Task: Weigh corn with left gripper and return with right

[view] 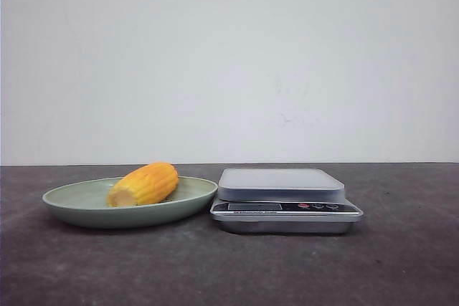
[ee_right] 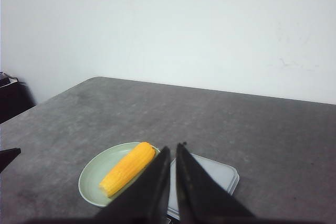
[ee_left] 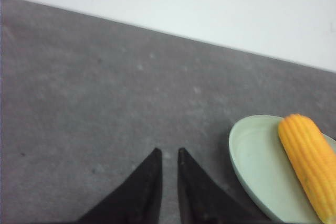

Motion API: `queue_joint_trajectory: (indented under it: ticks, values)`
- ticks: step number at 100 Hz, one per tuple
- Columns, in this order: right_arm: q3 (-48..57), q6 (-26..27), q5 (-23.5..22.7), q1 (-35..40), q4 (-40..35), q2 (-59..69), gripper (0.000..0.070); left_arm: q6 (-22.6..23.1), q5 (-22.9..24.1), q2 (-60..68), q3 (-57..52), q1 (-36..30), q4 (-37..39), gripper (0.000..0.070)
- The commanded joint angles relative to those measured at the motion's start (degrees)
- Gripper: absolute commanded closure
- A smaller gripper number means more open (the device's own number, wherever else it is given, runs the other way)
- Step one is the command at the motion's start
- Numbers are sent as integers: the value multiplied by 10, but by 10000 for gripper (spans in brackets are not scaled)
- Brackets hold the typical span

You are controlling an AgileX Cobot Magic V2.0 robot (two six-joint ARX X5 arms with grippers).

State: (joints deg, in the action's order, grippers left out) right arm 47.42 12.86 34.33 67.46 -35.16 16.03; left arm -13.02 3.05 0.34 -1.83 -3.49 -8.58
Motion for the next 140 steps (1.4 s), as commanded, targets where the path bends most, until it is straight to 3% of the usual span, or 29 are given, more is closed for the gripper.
queue_joint_trajectory:
  ticks: [1, 140]
  values:
    - [7, 0, 2, 7, 5, 1, 688, 6, -2, -2, 11, 2, 2, 684]
    - [7, 0, 2, 7, 5, 1, 689, 31, -3, -2, 10, 2, -21, 684]
